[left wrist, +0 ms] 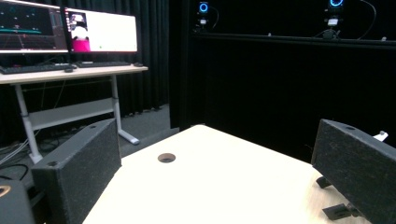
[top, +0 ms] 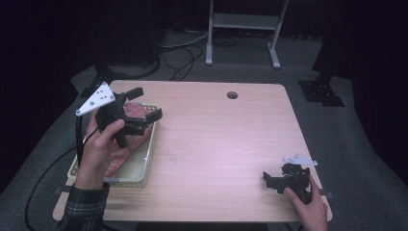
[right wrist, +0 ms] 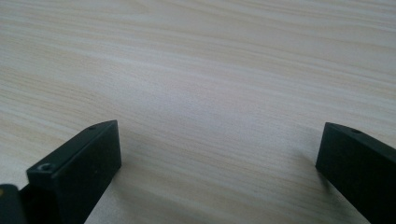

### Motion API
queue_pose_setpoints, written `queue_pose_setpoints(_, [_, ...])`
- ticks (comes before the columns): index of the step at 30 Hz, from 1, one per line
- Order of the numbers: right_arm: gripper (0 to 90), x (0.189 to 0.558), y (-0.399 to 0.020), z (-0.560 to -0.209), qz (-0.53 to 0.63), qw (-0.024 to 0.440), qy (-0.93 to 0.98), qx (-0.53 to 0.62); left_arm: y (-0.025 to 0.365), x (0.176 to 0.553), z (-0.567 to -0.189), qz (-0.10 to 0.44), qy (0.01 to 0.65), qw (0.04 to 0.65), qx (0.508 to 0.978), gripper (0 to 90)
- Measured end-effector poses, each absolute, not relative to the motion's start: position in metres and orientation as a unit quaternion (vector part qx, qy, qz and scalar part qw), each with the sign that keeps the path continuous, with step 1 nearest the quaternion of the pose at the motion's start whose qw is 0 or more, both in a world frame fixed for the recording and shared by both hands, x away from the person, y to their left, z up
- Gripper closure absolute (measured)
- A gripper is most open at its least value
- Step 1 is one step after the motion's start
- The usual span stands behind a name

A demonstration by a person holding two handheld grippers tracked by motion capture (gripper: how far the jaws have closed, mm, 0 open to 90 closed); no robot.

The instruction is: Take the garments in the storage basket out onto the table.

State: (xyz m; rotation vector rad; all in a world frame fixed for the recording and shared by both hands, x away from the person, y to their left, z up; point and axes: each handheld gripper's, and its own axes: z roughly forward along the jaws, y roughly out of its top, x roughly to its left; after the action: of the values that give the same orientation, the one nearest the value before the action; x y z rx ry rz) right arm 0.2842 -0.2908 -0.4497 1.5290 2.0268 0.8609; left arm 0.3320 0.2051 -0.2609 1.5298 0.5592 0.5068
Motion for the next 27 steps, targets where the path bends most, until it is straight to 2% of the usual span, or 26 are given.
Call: queue_pose_setpoints(27, [0.0, 0.284, -0.291, -0.45, 0.313, 0.228, 0.736, 0.556, 0.237, 0.331, -0.258, 0.245, 0.265, 0.643, 0.676, 1.3])
